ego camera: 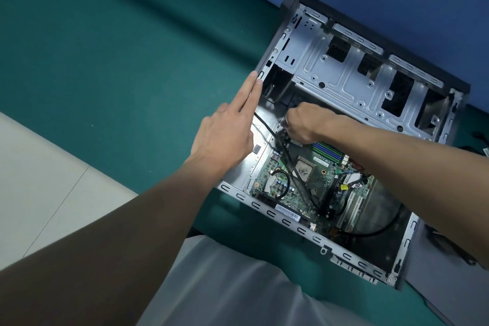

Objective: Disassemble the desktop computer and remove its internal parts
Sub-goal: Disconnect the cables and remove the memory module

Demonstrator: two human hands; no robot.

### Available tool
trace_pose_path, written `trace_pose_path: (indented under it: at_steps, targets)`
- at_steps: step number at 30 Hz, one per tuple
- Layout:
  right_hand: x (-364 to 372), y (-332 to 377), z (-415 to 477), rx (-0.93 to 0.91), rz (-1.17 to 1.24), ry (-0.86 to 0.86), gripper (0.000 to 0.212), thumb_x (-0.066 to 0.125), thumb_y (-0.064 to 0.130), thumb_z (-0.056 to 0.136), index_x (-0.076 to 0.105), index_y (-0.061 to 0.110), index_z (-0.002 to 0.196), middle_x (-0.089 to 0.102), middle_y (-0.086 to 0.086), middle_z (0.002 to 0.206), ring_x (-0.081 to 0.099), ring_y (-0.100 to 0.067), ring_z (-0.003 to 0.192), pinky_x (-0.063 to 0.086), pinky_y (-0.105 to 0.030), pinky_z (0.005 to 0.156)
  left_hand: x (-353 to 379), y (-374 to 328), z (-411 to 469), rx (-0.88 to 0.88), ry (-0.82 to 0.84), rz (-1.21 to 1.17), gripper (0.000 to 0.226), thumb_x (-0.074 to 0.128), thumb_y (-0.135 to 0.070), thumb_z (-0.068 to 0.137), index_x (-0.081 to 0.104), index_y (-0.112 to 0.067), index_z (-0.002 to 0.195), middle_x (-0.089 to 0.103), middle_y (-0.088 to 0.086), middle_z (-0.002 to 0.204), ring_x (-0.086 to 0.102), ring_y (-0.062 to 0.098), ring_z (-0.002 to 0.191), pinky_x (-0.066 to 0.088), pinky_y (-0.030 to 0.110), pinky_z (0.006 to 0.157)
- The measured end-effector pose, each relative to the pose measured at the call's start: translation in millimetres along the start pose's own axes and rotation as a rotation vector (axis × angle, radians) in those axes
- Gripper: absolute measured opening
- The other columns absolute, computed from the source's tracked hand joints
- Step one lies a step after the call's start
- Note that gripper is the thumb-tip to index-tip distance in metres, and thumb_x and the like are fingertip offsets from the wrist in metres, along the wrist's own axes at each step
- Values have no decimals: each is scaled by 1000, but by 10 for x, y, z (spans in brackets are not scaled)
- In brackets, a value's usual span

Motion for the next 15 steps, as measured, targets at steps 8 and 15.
trace_pose_path:
  at_steps: [8, 15]
  targets:
    - [-18, -58, 53, 125, 121, -136, 23, 55, 3, 81, 39, 11, 67, 47, -7, 70, 44, -18, 60, 35, -29, 51, 2, 0, 7, -2, 8, -6, 88, 54, -14, 87, -2, -22, 155, -22, -20, 158, 47, 24, 83, 47, 40, 60]
    - [86, -120, 62, 152, 148, -173, 42, 31, 36, 103, 46, 12, 71, 51, -5, 68, 51, -17, 57, 40, -30, 52, 2, -3, 0, 2, 7, -2, 91, 58, -18, 87, -2, -21, 155, -21, -18, 159, 47, 24, 83, 44, 39, 61]
Point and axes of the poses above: each hand's wrist, its own z-axis towards the middle knuckle, its own x-axis out of the palm, y = z × x, the point moved 4 cm from there along z, towards the middle knuckle
